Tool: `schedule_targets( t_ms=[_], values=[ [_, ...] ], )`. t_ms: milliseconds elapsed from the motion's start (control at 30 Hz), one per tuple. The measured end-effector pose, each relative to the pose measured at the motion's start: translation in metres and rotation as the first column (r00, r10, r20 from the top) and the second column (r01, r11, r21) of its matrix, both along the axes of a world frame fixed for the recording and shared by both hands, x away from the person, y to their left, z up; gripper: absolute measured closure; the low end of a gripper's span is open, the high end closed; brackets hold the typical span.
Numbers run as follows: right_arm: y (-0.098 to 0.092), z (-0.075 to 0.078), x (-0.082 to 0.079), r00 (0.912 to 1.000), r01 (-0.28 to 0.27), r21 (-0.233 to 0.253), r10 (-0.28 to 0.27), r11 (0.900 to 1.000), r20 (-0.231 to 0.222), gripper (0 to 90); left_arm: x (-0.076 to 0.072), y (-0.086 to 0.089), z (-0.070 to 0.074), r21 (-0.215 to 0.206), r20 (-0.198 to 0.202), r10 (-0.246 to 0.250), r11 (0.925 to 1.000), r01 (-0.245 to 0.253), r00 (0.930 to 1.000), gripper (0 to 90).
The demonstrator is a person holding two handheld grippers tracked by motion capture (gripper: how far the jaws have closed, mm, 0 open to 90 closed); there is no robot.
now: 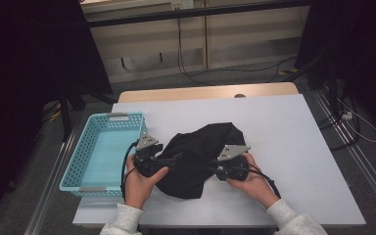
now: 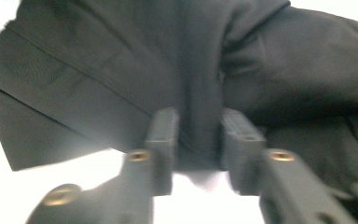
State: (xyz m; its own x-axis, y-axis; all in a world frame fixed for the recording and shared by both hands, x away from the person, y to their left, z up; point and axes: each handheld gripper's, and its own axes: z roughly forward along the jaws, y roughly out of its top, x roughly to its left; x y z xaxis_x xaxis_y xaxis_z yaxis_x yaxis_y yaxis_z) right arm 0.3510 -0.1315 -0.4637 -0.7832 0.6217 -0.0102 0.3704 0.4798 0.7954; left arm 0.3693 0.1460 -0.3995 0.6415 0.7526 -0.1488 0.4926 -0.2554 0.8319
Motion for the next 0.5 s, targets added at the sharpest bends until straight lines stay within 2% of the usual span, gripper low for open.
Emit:
schedule_targets(
  t_ms=[33, 100, 133, 233, 267, 300, 333, 400, 433, 500],
  values=[
    [0.0, 0.0, 0.0, 1.0, 0.0, 0.0, 0.0, 1.0, 0.0, 78.4, 0.0, 0.0, 0.0, 0.0, 0.0, 0.0, 1.0, 0.0, 1.0, 18.3],
    [0.001, 0.0, 0.0, 0.9997, -0.023, -0.001, 0.023, 1.0, 0.003, 85.0, 0.0, 0.0, 0.0, -0.003, 0.004, -0.003, 1.0, 0.003, 1.0, 18.3],
    [0.002, 0.004, -0.003, 0.9991, -0.036, -0.001, 0.036, 0.999, 0.024, 86.1, 0.0, 0.0, 0.0, -0.001, 0.005, -0.004, 1.0, 0.004, 1.0, 18.3],
    [-0.002, 0.011, -0.004, 0.9993, -0.026, 0.02, 0.025, 0.999, 0.029, 86.3, 0.0, -0.001, -0.002, -0.007, 0.008, -0.008, 0.9999, 0.008, 0.9999, 18.3],
    [-0.013, 0.018, -0.003, 0.9997, 0.012, 0.046, -0.012, 0.999, 0.019, 86.3, 0.0, -0.002, -0.002, -0.006, 0.003, -0.012, 0.9999, 0.012, 0.9999, 18.3],
    [-0.013, 0.018, -0.003, 0.9997, 0.012, 0.046, -0.012, 0.999, 0.019, 86.3, 0.0, -0.003, -0.002, -0.002, 0.0, -0.024, 0.9997, 0.024, 0.9997, 18.3],
    [-0.02, 0.022, -0.003, 0.999, 0.037, 0.06, -0.038, 0.998, 0.022, 86.3, 0.0, -0.005, -0.003, -0.006, 0.0, -0.031, 0.9995, 0.031, 0.9995, 18.3],
    [-0.035, 0.031, -0.003, 0.9965, 0.077, 0.101, -0.08, 0.992, 0.025, 86.3, 0.0, -0.008, -0.003, -0.006, -0.005, -0.058, 0.9983, 0.058, 0.9983, 18.3],
    [-0.049, 0.038, -0.003, 0.9922, 0.112, 0.137, -0.118, 0.984, 0.04, 86.3, 0.0, -0.01, -0.003, -0.011, -0.01, -0.07, 0.9975, 0.07, 0.9975, 17.6],
    [-0.055, 0.041, -0.003, 0.9895, 0.13, 0.147, -0.138, 0.98, 0.043, 86.3, -0.001, -0.014, -0.002, -0.013, -0.006, -0.086, 0.9962, 0.086, 0.9963, 17.6]
  ],
)
